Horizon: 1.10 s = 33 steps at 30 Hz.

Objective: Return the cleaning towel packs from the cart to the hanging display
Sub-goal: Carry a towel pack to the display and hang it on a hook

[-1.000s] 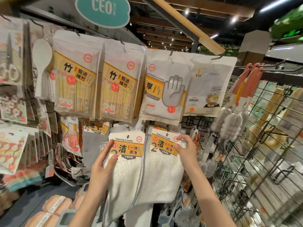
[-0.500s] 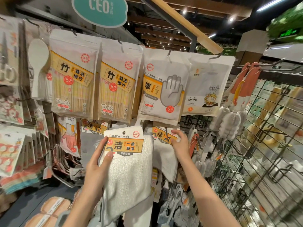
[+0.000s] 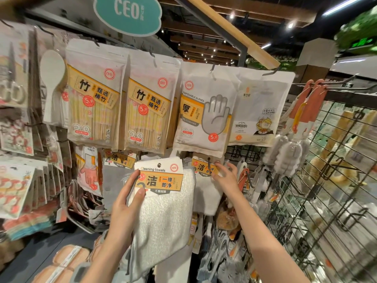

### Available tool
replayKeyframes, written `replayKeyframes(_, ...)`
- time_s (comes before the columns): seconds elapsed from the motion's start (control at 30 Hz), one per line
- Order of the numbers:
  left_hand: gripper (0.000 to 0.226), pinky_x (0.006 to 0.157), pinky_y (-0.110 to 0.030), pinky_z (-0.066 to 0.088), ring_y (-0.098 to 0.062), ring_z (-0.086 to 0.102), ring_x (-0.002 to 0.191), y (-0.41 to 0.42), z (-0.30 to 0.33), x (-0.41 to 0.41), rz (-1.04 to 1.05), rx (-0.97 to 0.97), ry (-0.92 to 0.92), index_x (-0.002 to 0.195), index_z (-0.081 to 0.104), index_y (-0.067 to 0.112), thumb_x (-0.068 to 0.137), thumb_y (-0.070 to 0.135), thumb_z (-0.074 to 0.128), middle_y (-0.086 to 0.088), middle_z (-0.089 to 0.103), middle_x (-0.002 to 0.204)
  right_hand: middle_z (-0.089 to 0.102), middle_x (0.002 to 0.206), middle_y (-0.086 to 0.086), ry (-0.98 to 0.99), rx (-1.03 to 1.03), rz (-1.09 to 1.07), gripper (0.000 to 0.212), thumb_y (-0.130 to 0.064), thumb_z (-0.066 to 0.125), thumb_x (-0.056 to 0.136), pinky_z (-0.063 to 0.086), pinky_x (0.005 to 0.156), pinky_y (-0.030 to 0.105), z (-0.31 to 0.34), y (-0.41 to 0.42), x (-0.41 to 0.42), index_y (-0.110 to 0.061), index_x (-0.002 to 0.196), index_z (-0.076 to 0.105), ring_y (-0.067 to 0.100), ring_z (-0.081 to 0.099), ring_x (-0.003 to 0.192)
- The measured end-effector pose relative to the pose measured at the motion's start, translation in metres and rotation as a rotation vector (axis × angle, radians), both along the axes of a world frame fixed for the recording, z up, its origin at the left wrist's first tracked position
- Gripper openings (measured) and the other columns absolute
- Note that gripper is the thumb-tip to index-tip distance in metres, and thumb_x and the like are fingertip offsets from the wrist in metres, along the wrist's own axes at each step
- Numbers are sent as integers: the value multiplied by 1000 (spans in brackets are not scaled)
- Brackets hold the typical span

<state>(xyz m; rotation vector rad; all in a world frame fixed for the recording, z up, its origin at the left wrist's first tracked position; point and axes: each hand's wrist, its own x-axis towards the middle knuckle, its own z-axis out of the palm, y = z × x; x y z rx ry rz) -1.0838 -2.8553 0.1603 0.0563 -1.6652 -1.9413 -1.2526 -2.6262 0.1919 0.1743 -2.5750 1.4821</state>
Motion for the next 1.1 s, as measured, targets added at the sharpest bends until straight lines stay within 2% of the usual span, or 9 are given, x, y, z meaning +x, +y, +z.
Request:
replayKeyframes(0.13, 44, 87, -14, 33, 26, 44, 110, 3, 2, 1, -1, 0, 1, 119, 52, 57, 93, 22, 56, 42, 54, 118, 17, 150, 5, 43, -57, 9, 31, -18, 62, 89, 18, 112, 30, 6, 2, 18, -20, 120, 62, 20, 17, 141)
replayKeyframes(0.3, 44, 87, -12, 33, 25, 44, 111, 8, 3, 1, -4, -14, 4, 120, 51, 56, 93, 22, 56, 41, 54, 120, 58, 119, -4, 36, -232, 209, 12, -26, 58, 91, 47, 92, 25, 30, -7, 57, -30, 99, 66, 12, 54, 112)
replayKeyframes(0.37, 44, 84, -7, 36, 25, 45, 111, 11, 3, 1, -10, -18, 8, 122, 51, 53, 94, 19, 55, 42, 55, 118, 58, 119, -4, 63, -202, 257, 17, -28, 58, 91, 45, 98, 30, 37, -15, 69, -29, 106, 65, 8, 54, 110)
replayKeyframes(0.5, 46, 76, 5, 37, 23, 47, 110, 17, 4, 2, 0, -12, 19, 121, 53, 50, 94, 13, 55, 41, 57, 116, 50, 128, -5, 87, -119, 343, 29, -27, 56, 92, 33, 103, 21, 41, -32, 89, -25, 121, 59, 7, 46, 119)
replayKeyframes(0.67, 44, 84, -4, 40, 13, 49, 118, 21, 2, 4, -20, 8, 23, 122, 54, 50, 94, 16, 56, 28, 58, 126, 45, 131, -4, 71, -102, 362, 41, -23, 63, 89, 27, 106, 19, 37, -40, 103, -23, 128, 52, 5, 38, 125)
replayKeyframes(0.77, 45, 83, -1, 41, 13, 49, 118, 22, 2, 6, -23, 8, 23, 122, 54, 51, 94, 16, 56, 30, 58, 125, 52, 128, -2, 64, -190, 344, 39, -18, 69, 84, 36, 105, 21, 32, -41, 107, -18, 120, 55, 12, 46, 123)
replayKeyframes(0.9, 46, 80, 4, 38, 18, 47, 116, 25, 3, 8, -23, -9, 22, 123, 53, 51, 93, 16, 58, 36, 57, 121, 61, 120, 7, -29, -319, 309, 32, -15, 75, 78, 46, 99, 42, 28, -40, 112, -13, 103, 55, 23, 57, 113)
replayKeyframes(1.0, 55, 83, 2, 37, 23, 41, 116, 26, 4, 10, -26, -9, 14, 127, 43, 59, 90, 21, 59, 44, 50, 122, 64, 113, 6, 15, -282, 284, 32, -15, 76, 77, 49, 90, 31, 26, -42, 113, -8, 98, 54, 19, 60, 105)
replayKeyframes(1.1, 65, 98, -17, 32, 20, 32, 124, 26, 6, 12, -27, -2, -11, 125, 31, 72, 86, 31, 63, 47, 37, 129, 65, 107, 5, 51, -296, 306, 28, -11, 73, 80, 50, 79, 22, 27, -39, 112, -3, 95, 52, 15, 62, 96)
